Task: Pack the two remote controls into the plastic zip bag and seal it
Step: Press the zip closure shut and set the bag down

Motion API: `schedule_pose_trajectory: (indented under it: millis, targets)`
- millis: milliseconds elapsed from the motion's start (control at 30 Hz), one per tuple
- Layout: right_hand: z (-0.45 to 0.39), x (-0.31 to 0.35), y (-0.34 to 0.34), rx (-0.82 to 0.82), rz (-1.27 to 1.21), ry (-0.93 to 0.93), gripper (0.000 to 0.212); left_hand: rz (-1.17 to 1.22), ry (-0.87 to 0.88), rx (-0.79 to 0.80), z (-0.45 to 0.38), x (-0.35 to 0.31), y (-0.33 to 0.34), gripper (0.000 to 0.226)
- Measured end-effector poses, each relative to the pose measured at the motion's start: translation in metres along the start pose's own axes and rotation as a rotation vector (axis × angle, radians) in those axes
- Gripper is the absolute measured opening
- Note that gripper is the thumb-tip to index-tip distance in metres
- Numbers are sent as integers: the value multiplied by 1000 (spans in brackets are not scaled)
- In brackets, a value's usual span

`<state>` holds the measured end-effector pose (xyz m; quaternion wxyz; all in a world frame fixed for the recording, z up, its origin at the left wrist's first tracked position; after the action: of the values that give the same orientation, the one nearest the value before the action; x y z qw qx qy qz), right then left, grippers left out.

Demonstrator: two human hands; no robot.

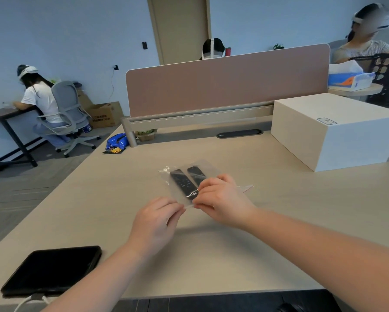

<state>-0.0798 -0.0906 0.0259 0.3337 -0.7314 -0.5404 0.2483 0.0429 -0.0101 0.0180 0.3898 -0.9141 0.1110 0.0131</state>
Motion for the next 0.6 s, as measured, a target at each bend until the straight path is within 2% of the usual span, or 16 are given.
schedule_pose_trajectory:
  millis: [233,467,600]
  targets:
    - [-6,2,-4,-13,-61,15,9,9,20,-87,6,3,-4,18]
    - [-9,13,6,2,-34,-31,10,-5,41,-89,2,0,-2,18]
    - [-12,17,9,-10,12,-55,27,-2,35,-73,1,-1,-1,20]
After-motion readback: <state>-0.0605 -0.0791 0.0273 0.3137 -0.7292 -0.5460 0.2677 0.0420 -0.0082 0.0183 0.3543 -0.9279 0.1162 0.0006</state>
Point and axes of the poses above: each hand's wrist, its own z-axis away from the middle knuckle, its own y-axis out of the palm, x = y × z, the point moved 6 cm from there along -z, towards the middle knuckle, and after that the axes turned 2 degrees about -z, right-handed, at the moved point
